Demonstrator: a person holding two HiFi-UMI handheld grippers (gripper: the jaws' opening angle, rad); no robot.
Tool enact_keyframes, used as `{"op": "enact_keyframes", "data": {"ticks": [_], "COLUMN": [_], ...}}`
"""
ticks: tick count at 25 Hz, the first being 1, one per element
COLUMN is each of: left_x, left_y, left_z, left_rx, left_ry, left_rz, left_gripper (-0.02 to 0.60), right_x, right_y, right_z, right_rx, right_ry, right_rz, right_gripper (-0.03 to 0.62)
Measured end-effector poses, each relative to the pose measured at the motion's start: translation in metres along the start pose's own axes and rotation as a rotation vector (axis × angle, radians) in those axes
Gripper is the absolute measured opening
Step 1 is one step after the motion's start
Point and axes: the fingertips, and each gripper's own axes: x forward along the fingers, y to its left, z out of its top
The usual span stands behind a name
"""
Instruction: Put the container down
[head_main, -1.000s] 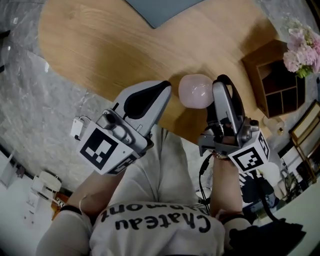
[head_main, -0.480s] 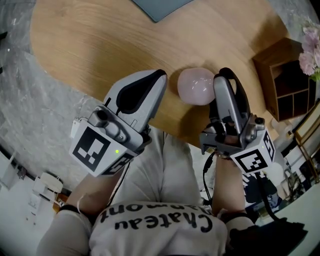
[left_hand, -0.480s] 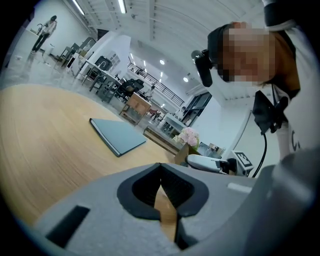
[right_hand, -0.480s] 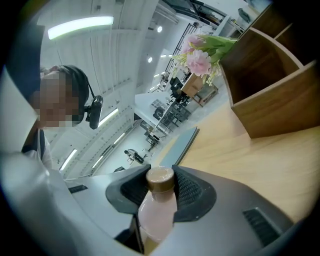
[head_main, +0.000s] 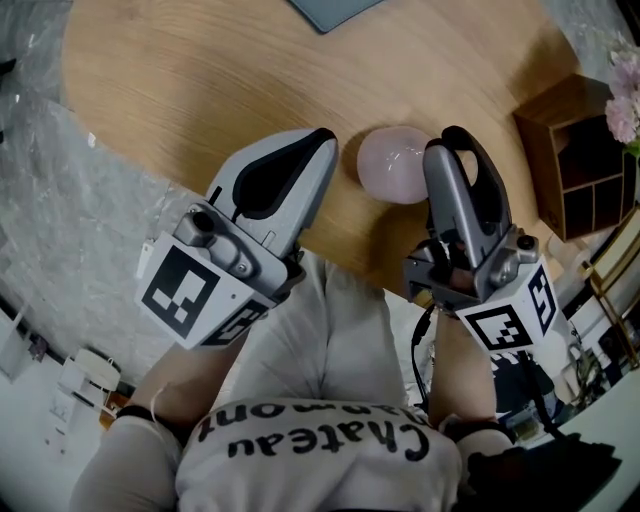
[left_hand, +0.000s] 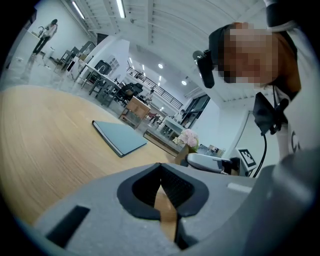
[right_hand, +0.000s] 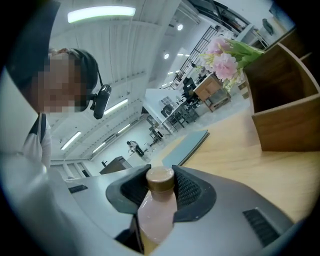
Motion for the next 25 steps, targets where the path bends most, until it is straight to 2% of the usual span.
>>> {"op": "enact_keyframes", "data": {"ticks": [7,15,25], "left_x": [0.001,-0.006,-0.013], "left_y": [-0.002,-0.005,-0.011], "left_z": [0.000,-0.006,-0.011], "left_rx": [0.029,0.032,0.035], "left_ry": [-0.020,0.001,-0.012], "left_rz": [-0.025,-0.018,-0.020], "left_gripper": [0.014,0.014,0.014], "right_x": [0.002,0.004,0.007], "right_y": [0.009,0.020,0.032], "right_z": [-0.006,-0.013,-0.027], "right_rx": [-0.114,-0.205,-0.289], "right_ry": [0.025,0.050,0.091], "right_rz": [0.000,0.000,0.022], "right_gripper": [0.133,0.133,0.133]}}
